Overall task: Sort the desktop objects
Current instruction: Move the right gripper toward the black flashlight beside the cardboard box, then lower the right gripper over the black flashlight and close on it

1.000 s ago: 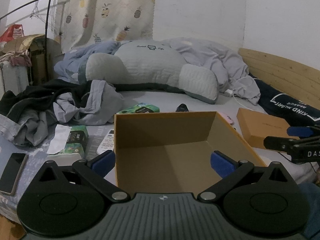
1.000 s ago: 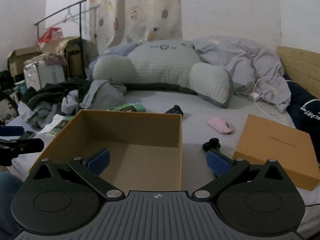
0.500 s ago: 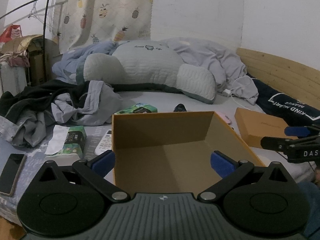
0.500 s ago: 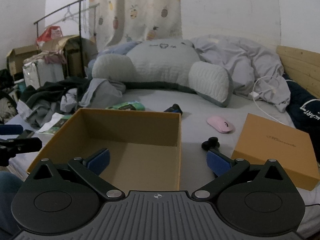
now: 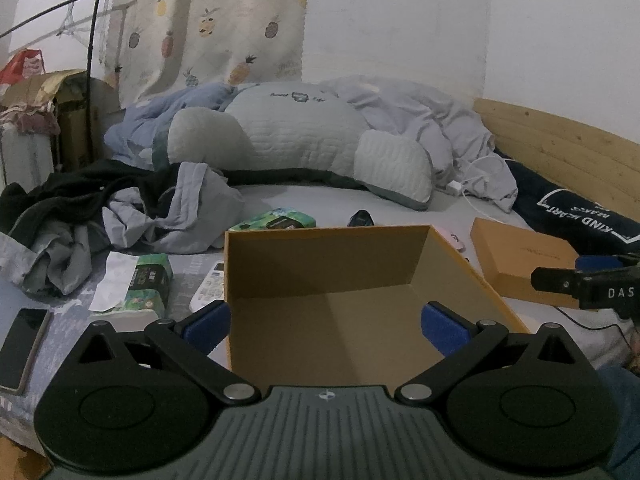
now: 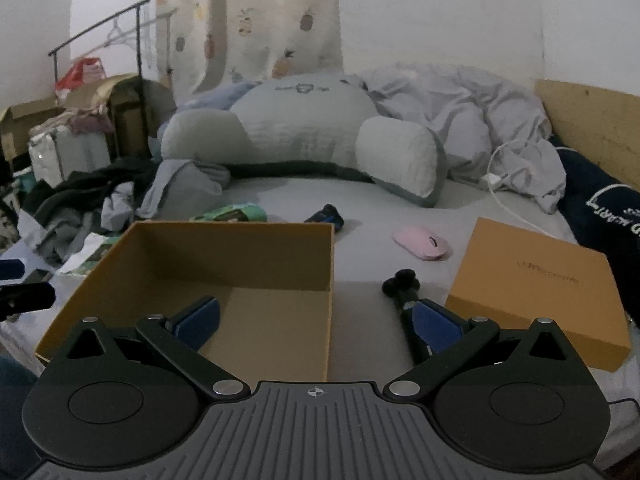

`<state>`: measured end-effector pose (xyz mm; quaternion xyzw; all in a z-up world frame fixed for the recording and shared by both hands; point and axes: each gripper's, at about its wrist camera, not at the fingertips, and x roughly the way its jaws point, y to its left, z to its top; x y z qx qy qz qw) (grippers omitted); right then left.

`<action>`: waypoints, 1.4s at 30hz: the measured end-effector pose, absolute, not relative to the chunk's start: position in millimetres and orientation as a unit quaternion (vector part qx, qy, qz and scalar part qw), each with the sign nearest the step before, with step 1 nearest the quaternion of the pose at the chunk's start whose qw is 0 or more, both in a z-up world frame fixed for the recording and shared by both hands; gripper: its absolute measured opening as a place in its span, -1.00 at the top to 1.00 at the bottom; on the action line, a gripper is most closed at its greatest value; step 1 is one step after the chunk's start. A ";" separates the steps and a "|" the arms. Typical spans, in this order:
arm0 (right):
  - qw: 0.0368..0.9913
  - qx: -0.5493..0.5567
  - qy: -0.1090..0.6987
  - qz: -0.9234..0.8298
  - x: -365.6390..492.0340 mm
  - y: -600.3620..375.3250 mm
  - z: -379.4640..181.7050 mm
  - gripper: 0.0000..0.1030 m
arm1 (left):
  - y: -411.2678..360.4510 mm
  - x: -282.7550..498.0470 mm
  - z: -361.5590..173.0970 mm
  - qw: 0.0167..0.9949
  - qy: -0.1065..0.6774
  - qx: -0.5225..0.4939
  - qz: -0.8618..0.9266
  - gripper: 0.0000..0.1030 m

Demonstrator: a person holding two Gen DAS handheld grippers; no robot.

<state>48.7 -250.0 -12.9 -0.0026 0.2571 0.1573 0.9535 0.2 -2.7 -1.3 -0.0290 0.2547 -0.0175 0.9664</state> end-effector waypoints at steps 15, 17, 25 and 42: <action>0.950 0.024 0.279 0.139 75.3 -276.1 -24.7 -1.00 | 1.4 6.7 -6.2 0.965 0.257 -0.041 -0.020 -1.00; 0.949 0.025 0.282 0.139 78.5 -278.3 -28.0 -1.00 | 2.4 8.3 -6.8 0.965 0.257 -0.043 -0.017 -1.00; 0.946 0.024 0.298 0.125 101.0 -285.0 -46.3 -1.00 | 9.6 18.5 -10.3 0.964 0.262 -0.054 -0.002 -1.00; 0.933 0.030 0.336 0.130 167.1 -300.4 -82.0 -1.00 | 20.4 22.4 -8.9 0.964 0.258 -0.066 0.015 -1.00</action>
